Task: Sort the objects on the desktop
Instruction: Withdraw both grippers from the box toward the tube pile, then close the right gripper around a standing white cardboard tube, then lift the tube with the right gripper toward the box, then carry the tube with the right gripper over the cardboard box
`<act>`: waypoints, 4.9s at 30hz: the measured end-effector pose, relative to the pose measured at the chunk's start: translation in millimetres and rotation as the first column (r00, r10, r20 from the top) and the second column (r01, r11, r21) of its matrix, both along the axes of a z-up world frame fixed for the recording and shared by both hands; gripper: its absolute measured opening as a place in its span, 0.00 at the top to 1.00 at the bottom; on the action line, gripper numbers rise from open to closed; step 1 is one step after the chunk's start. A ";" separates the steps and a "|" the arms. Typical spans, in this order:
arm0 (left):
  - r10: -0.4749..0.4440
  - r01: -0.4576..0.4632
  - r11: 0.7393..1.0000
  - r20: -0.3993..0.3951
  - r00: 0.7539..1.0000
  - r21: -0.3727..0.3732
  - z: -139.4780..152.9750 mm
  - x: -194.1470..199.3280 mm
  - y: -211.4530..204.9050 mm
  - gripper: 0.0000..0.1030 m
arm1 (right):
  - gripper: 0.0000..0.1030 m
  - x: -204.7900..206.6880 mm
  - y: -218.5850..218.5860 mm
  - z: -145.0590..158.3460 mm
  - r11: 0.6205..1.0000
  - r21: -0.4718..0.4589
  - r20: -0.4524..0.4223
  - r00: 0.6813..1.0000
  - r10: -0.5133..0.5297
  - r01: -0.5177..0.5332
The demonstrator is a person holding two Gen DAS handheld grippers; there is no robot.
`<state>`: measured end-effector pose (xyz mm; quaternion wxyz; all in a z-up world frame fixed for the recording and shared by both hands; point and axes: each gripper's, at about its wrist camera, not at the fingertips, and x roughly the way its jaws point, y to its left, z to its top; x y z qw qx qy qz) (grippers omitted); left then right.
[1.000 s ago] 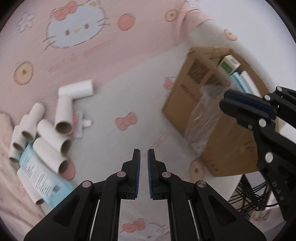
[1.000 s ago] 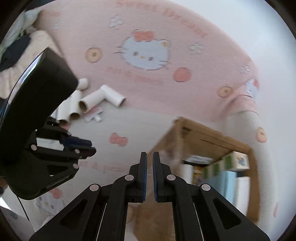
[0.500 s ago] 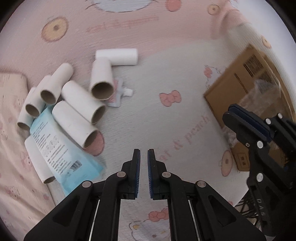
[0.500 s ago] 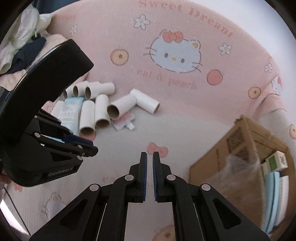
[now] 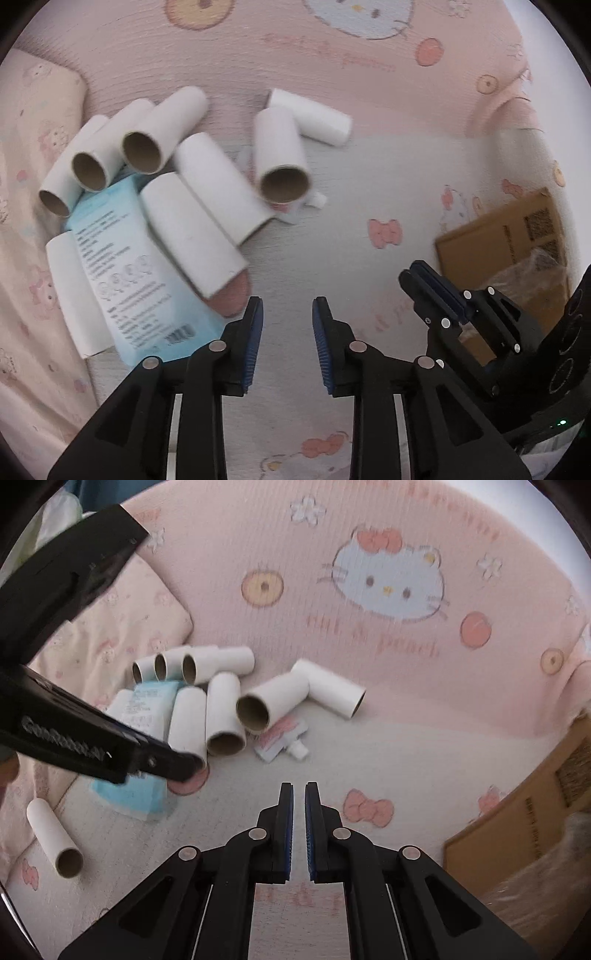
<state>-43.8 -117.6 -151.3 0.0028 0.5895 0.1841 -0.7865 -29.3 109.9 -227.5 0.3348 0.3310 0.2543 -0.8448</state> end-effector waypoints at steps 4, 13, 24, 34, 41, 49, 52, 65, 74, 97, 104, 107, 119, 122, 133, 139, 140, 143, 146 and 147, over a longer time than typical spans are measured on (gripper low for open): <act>0.041 -0.040 0.998 -0.010 0.999 0.055 -6.0 -4.5 -12.2 0.51 | 0.98 0.8 -4.2 -12.2 0.999 -0.008 0.030 0.999 0.039 -0.039; 0.118 -0.101 0.986 -0.120 0.986 0.134 3.6 -25.6 -26.8 0.39 | 0.98 -17.8 -4.6 -37.3 0.997 -0.051 0.089 0.994 0.057 -0.052; 0.086 -0.076 0.992 -0.099 0.991 0.099 0.3 -78.3 -37.5 0.38 | 0.94 -47.6 -2.3 -27.8 0.990 -0.136 0.176 0.984 -0.014 0.039; 0.125 -0.129 0.981 0.036 0.991 0.147 -39.1 -107.7 -36.7 0.55 | 0.43 -59.0 8.4 -26.6 0.969 -0.230 0.222 0.974 -0.042 0.095; 0.107 -0.107 0.979 0.009 0.994 0.174 -36.2 -96.7 -23.2 0.55 | 0.42 -59.5 3.4 -31.7 0.971 -0.223 0.257 0.966 -0.026 0.086; 0.072 -0.072 0.969 0.007 0.997 0.234 -39.0 -76.2 7.1 0.55 | 0.42 -55.2 1.3 -31.8 0.972 -0.224 0.263 0.965 -0.012 0.073; 0.074 -0.074 0.966 0.009 0.997 0.249 -42.9 -70.2 12.7 0.55 | 0.42 -58.1 6.3 -36.6 0.969 -0.228 0.294 0.956 -0.020 0.091; 0.068 -0.057 0.965 -0.035 0.997 0.255 -41.8 -48.2 24.0 0.56 | 0.61 -47.1 8.8 -36.0 0.981 -0.180 0.380 0.925 -0.003 0.077; 0.042 -0.017 0.960 -0.086 0.995 0.278 -45.6 -11.6 54.7 0.56 | 0.61 -22.4 37.4 -28.8 0.992 -0.107 0.367 0.930 -0.027 0.071; 0.028 -0.031 0.931 0.013 1.000 0.364 -65.3 -8.7 65.9 0.46 | 0.45 -14.6 72.5 -23.1 0.987 -0.055 0.452 0.885 -0.110 0.151; -0.004 0.006 0.924 -0.006 1.000 0.382 -67.8 -26.0 63.8 0.46 | 0.45 -32.0 73.0 -36.5 0.971 -0.044 0.519 0.836 -0.178 0.234; -0.021 0.023 0.922 -0.011 1.000 0.387 -70.3 -31.1 64.8 0.46 | 0.45 -37.7 71.7 -39.4 0.966 -0.050 0.537 0.822 -0.187 0.252; -0.075 0.064 0.917 0.012 0.997 0.393 -83.4 -28.1 73.1 0.53 | 0.57 -51.5 74.4 -58.8 0.963 -0.035 0.642 0.745 -0.184 0.268; -0.086 0.081 0.920 -0.004 0.996 0.382 -78.7 -25.2 73.4 0.54 | 0.57 -44.4 68.6 -55.5 0.973 -0.010 0.598 0.781 -0.179 0.230; -0.147 0.195 0.935 -0.176 0.973 0.298 -12.5 -28.8 71.0 0.54 | 0.58 -32.8 46.5 -9.5 0.987 -0.006 0.443 0.885 -0.142 0.162; -0.199 0.271 0.940 -0.313 0.929 0.208 45.3 -29.8 71.8 0.52 | 0.58 -26.8 40.1 42.8 0.986 -0.080 0.345 0.932 -0.110 0.146; -0.204 0.279 0.940 -0.332 0.921 0.195 54.7 -29.6 71.6 0.52 | 0.58 -25.9 39.4 50.7 0.986 -0.089 0.332 0.938 -0.103 0.140; -0.214 0.292 0.943 -0.380 0.900 0.160 77.2 -27.1 73.3 0.52 | 0.58 -25.1 33.5 72.2 0.987 -0.104 0.302 0.949 -0.087 0.123; -0.225 0.304 0.944 -0.426 0.876 0.127 98.6 -25.2 76.4 0.52 | 0.58 -22.0 29.7 94.2 0.987 -0.121 0.257 0.964 -0.068 0.102; -0.229 0.309 0.943 -0.434 0.871 0.122 103.7 -25.1 78.4 0.52 | 0.58 -20.6 29.7 98.9 0.988 -0.120 0.243 0.968 -0.066 0.098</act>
